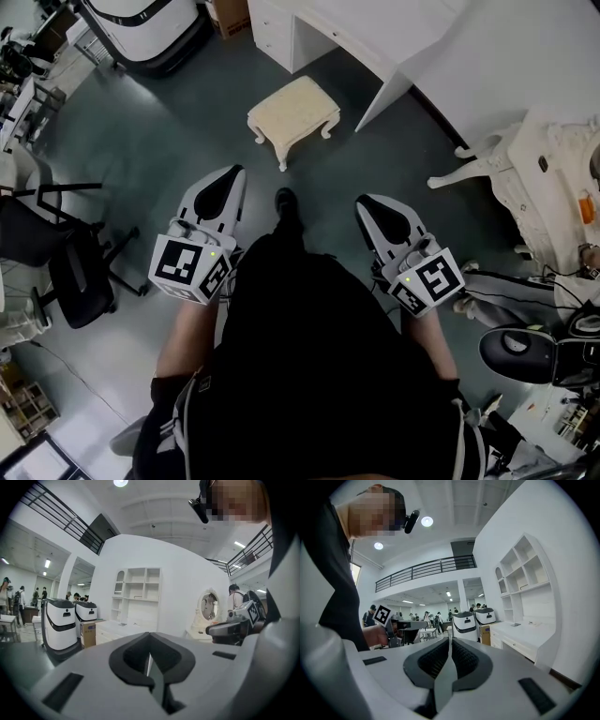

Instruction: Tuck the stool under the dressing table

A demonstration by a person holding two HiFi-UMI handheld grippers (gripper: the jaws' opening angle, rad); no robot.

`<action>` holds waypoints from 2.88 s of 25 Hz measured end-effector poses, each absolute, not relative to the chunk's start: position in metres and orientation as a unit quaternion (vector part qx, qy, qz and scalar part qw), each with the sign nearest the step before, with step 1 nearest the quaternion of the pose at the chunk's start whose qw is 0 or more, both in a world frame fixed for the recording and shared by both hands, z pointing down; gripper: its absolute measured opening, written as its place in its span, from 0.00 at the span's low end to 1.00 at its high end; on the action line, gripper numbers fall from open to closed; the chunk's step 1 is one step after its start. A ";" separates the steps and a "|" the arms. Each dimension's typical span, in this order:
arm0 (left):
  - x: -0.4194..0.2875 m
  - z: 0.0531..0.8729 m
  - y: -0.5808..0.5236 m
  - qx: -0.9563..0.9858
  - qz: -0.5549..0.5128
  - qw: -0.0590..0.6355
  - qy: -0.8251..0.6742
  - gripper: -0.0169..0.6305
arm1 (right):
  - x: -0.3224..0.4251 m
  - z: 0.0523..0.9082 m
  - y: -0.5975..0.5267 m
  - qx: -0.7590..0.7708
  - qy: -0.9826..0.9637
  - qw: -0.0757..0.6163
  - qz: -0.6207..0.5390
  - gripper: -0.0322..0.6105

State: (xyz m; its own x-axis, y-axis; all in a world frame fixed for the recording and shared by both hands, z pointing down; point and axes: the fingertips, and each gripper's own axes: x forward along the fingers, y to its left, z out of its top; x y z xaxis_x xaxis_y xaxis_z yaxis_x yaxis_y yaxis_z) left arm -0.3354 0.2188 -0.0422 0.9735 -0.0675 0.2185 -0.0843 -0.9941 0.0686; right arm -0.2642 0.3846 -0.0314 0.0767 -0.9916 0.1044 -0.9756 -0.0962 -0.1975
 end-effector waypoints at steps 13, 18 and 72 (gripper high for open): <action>-0.252 -0.022 0.146 0.991 0.116 0.057 -0.040 0.04 | -0.182 -0.007 0.321 -0.738 0.661 0.032 -0.128 0.08; -0.208 -0.021 0.110 0.991 0.121 0.054 -0.029 0.04 | -0.139 -0.009 0.274 -0.733 0.667 0.030 -0.126 0.08; 0.013 0.107 -0.054 0.909 0.175 0.226 -0.302 0.04 | 0.143 0.115 0.006 -0.475 0.832 -0.028 -0.286 0.09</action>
